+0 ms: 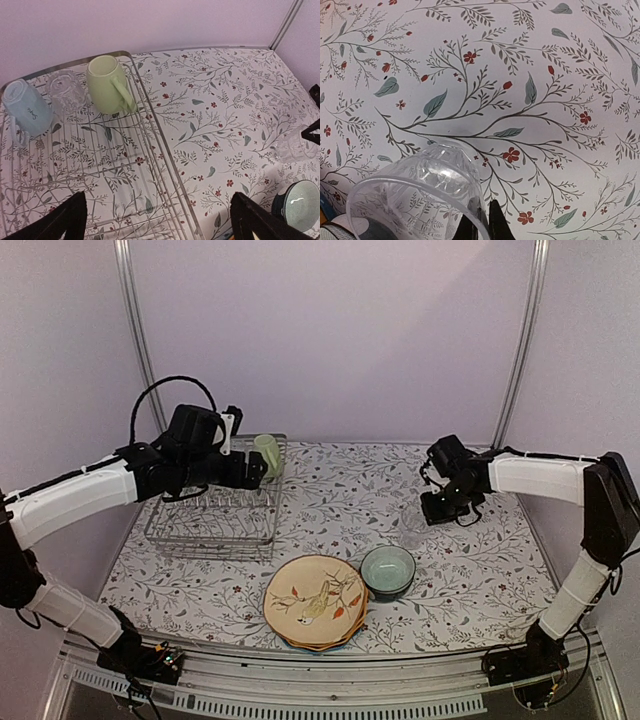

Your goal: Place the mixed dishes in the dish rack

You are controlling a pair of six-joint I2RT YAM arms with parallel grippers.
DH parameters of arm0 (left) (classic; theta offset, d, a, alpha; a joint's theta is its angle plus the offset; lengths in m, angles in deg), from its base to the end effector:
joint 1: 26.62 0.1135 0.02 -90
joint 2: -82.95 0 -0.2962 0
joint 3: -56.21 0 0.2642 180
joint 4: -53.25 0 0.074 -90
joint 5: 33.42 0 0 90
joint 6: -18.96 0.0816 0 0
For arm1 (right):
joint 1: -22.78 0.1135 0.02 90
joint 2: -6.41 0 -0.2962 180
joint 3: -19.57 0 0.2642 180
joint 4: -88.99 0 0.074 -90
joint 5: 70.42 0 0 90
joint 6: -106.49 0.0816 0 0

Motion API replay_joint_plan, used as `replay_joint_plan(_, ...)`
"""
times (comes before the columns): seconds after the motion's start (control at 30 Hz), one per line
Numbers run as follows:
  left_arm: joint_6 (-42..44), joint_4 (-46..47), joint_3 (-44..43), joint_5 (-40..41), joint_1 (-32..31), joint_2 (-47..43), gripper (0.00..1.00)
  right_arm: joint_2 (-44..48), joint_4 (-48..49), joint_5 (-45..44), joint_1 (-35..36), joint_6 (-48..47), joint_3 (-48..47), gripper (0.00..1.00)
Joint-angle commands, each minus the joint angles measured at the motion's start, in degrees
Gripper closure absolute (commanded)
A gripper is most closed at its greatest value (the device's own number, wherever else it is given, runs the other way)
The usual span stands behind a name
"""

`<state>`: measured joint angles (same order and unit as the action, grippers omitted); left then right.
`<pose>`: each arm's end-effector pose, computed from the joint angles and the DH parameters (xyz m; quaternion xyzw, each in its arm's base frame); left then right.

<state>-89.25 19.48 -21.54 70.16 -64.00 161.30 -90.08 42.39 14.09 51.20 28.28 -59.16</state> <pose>0.2905 -0.1978 0.3143 0.0918 0.8752 -0.1236 0.4586 0.3311 0.1703 0.1873 -0.1303 0.9653 0.0323 0.2242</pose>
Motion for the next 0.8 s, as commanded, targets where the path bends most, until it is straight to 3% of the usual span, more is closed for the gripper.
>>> replay_joint_plan(0.0,-3.61,6.14,4.17,-5.57,0.0,-3.07,0.0,2.75,-2.99,0.4,-0.21,-0.56,-5.58,1.0)
replay_joint_plan(0.33,-13.51,18.94,16.54,-18.76,3.56,-11.79,0.0,9.26,1.64,19.56,0.28,-3.3,-14.37,1.0)
replay_joint_plan(0.5,-21.07,37.76,24.61,-30.03,4.4,-13.7,0.0,12.04,14.09,37.53,1.01,2.33,-12.61,1.0)
replay_joint_plan(0.63,-28.14,55.07,28.59,-36.19,3.55,-10.84,0.0,11.26,23.13,43.49,4.33,7.89,-12.14,1.0)
replay_joint_plan(0.77,-33.1,66.54,28.56,-39.7,0.71,-5.27,0.0,9.56,34.66,49.95,6.24,14.5,-9.43,1.0)
